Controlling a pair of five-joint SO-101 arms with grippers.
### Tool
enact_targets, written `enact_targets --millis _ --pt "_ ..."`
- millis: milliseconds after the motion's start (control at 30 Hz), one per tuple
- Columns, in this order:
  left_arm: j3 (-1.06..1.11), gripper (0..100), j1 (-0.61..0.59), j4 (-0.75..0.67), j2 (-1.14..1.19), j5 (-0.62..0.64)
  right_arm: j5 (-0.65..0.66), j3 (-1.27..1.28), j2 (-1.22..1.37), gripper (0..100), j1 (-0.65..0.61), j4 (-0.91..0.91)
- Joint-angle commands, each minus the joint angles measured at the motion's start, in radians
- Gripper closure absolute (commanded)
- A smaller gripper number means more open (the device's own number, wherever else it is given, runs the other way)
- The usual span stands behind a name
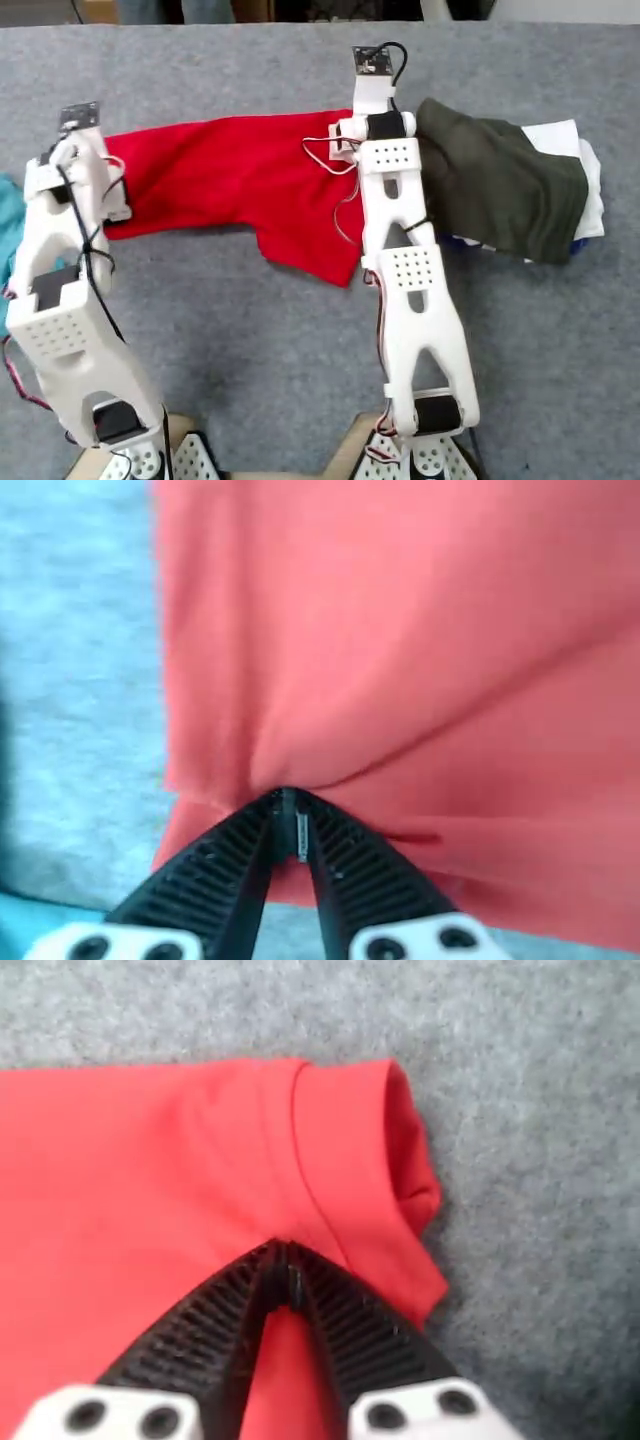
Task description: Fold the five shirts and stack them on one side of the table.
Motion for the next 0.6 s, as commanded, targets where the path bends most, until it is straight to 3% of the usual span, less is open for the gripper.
enact_targets --millis 0,233,433,567 --pt "0.002 97 -0.084 -0.029 -0.041 0.005 -0.002 -0.038 -0.002 98.4 0.031 -0.006" --pt "-0.157 97 -0.059 -0.029 -0.126 0.011 -0.002 -0.038 -0.002 98.4 0.031 -0.003" --pt "-0.395 97 0.036 -0.041 -0.103 0.012 -0.002 -0.038 -0.002 98.4 0.031 -0.002" --pt "-0.452 97 0.09 -0.198 0.066 0.104 -0.002 -0.038 -0.002 98.4 0.031 -0.002"
